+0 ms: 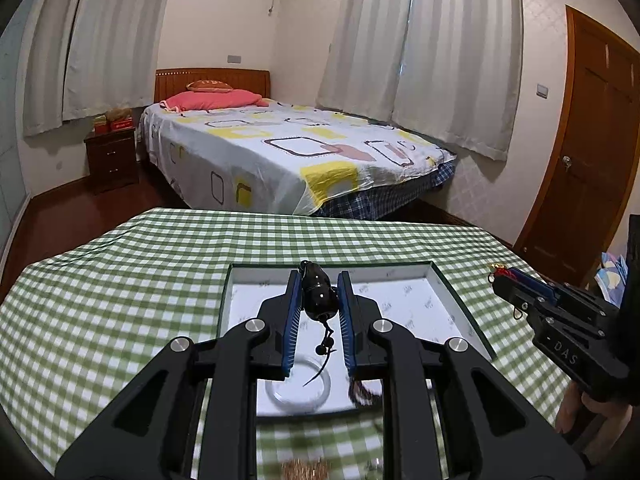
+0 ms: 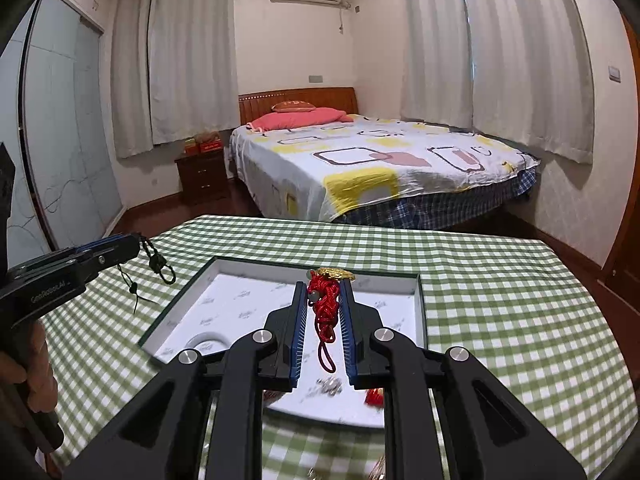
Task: Organize jewelry
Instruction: 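Lift the black pendant and red tassel charm toward the green box, then open the left tool over the box while the right tool releases the tassel charm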
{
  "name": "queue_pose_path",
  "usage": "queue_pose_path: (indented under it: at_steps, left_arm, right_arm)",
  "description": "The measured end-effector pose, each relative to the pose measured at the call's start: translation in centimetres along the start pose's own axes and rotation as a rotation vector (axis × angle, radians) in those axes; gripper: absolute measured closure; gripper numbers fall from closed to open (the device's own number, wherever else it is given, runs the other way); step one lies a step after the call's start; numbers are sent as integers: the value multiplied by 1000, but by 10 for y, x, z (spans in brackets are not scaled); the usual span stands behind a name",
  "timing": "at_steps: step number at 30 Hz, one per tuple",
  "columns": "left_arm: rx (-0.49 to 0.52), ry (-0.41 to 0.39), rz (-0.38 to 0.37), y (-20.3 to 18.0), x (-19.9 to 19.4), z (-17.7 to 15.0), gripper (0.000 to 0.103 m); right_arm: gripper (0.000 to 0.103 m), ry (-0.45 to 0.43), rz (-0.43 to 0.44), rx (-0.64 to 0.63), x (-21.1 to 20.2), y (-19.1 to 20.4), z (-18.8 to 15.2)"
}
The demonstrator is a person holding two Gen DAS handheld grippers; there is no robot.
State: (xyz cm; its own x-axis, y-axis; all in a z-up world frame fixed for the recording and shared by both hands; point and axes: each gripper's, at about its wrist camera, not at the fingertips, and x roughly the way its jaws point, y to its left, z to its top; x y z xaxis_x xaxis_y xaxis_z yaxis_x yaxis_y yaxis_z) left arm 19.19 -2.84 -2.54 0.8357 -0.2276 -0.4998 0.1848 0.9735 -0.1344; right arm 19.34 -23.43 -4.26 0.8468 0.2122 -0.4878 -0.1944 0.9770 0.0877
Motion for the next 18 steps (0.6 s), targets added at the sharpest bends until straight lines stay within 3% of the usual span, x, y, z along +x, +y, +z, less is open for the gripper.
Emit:
queue_pose_path:
  at_steps: [6, 11, 18]
  left_arm:
    - [0, 69, 9, 4, 55, -5, 85]
    - [-4, 179, 22, 13, 99, -27, 85]
    - [-6, 282, 29, 24, 128, -46, 85]
  right_arm:
    - [86, 70, -7, 23, 39, -15, -9]
    - [86, 158, -13, 19, 72, -21, -25]
    - [86, 282, -19, 23, 107, -27, -44]
